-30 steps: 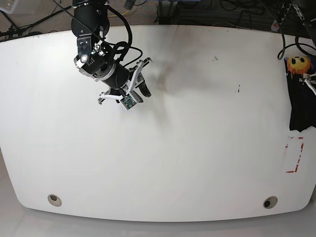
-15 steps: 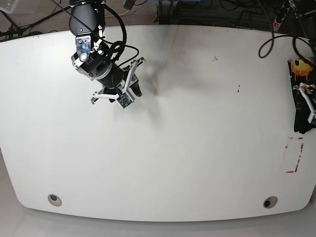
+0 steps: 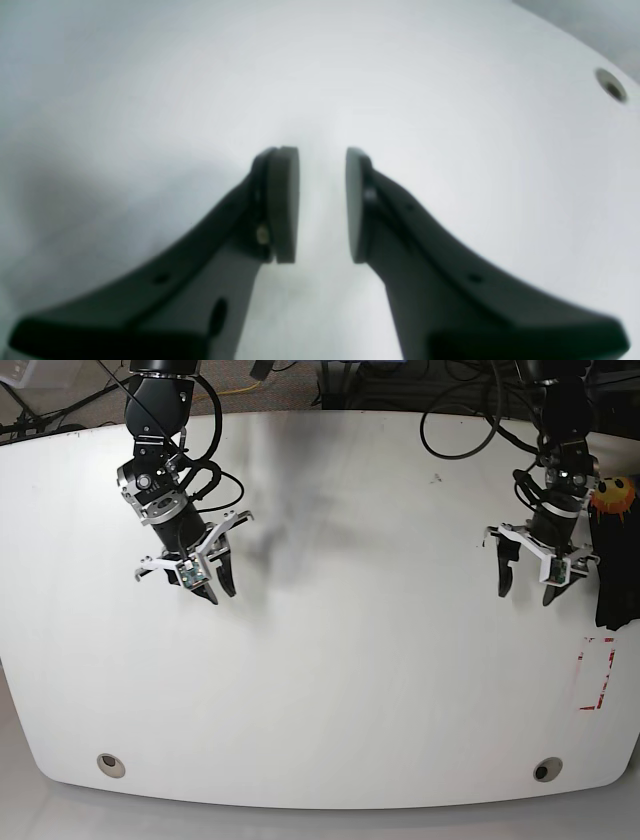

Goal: Fold the T-shirt properly

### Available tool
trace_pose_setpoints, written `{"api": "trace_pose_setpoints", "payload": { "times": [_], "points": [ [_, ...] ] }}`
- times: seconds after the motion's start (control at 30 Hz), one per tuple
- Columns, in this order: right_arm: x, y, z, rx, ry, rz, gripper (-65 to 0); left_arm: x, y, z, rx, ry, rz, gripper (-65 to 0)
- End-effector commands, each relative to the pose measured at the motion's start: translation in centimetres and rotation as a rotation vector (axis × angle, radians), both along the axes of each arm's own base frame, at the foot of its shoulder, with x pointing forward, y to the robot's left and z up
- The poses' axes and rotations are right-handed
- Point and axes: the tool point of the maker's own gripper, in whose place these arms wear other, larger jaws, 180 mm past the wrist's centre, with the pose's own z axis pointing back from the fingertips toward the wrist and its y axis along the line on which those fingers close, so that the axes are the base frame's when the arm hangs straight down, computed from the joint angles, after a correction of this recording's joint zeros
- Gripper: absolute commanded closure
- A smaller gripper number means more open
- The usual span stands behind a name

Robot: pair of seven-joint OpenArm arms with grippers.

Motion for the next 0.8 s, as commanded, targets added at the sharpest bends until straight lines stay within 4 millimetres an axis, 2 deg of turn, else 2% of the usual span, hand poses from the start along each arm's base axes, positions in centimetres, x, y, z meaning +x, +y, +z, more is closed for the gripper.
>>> {"api": "trace_pose_setpoints", "payload": {
  "times": [0.0, 0.1, 0.27, 0.4, 0.5, 0.63, 0.77],
  "points": [
    [-0.1, -2.2, 0.9, 0.055, -0.084, -0.079, -15.2, -1.6, -0.9, 1.2, -0.027, -0.116, 0.055, -41.2],
    [-1.3, -3.1, 0.4, 0.064, -0.095, -0.118, -15.2, -3.5, -1.7, 1.1, -0.044, -0.124, 0.066, -41.2],
    [-5.4, -3.7, -2.2, 0.101, -0.014, -0.160, -15.2, -8.5, -3.9, 0.7, -0.082, -0.074, 0.067, -41.0],
    [-8.3, -5.9, -2.5, 0.177, 0.021, -0.247, -15.2, -12.3, -4.9, -0.4, -0.106, 0.003, 0.084, -41.0],
    [-11.0, -6.3, -3.7, 0.199, 0.081, -0.272, -15.2, -15.4, -5.5, -1.6, -0.125, 0.082, 0.105, -41.0],
    [-14.6, -7.0, -5.0, 0.214, 0.158, -0.309, -15.2, -19.1, -6.3, -2.3, -0.150, 0.164, 0.140, -41.0],
    [-18.4, -7.3, -5.3, 0.269, 0.188, -0.350, -15.2, -23.6, -6.6, -3.6, -0.159, 0.283, 0.169, -41.0]
  ]
}}
